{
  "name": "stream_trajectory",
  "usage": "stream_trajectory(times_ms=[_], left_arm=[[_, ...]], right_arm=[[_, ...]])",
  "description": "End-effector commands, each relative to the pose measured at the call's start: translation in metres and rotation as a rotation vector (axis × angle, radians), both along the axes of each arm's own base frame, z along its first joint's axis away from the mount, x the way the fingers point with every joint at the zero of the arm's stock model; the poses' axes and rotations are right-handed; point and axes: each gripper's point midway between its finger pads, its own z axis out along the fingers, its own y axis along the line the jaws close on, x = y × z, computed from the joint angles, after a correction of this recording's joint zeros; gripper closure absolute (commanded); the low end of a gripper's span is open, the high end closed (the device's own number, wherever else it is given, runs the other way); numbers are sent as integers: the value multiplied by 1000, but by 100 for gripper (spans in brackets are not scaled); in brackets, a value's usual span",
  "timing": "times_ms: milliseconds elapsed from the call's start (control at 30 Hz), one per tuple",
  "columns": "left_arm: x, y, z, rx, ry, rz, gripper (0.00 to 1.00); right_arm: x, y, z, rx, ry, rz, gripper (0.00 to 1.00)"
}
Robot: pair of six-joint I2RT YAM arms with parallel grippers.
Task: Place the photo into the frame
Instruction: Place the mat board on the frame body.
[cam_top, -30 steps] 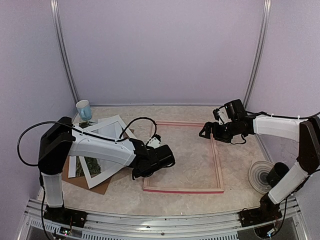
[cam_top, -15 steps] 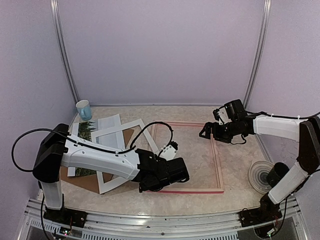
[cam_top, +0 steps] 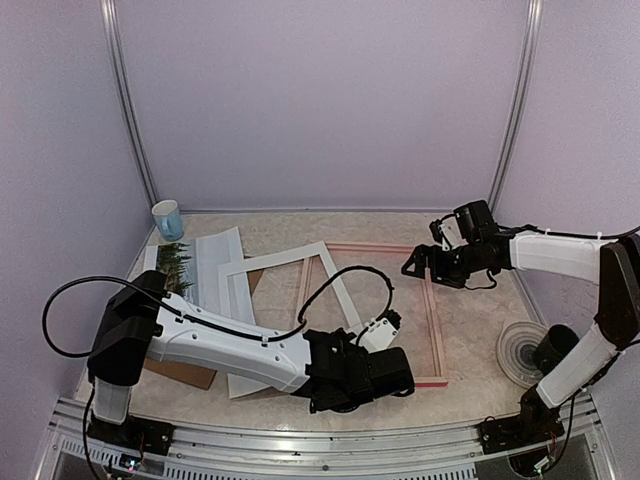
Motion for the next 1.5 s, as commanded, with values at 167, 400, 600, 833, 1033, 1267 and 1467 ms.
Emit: stream_trajectory(times_ms=[167, 400, 600, 833, 1033, 1267, 1467], left_arm=[[-20, -50, -8, -35, 0, -127, 93], [-35, -70, -20, -43, 30, -204, 89], [-41, -74, -29, -58, 54, -224, 69], [-47, -71, -14, -159, 76, -254, 38], [-54, -67, 12, -298, 108, -288, 9], [-44, -37, 51, -453, 122, -222, 1], [-10, 31, 70, -604, 157, -37, 1]], right_arm=[[-5, -3, 6, 51, 9, 6, 1], [-5, -2, 7, 79, 17, 13, 1], [-8, 5, 4, 119, 36, 36, 1], [-11, 10, -6, 142, 60, 46, 1], [-18, 26, -24, 145, 101, 85, 3], [-27, 57, -35, 144, 131, 163, 4], [-30, 72, -43, 163, 149, 198, 7]])
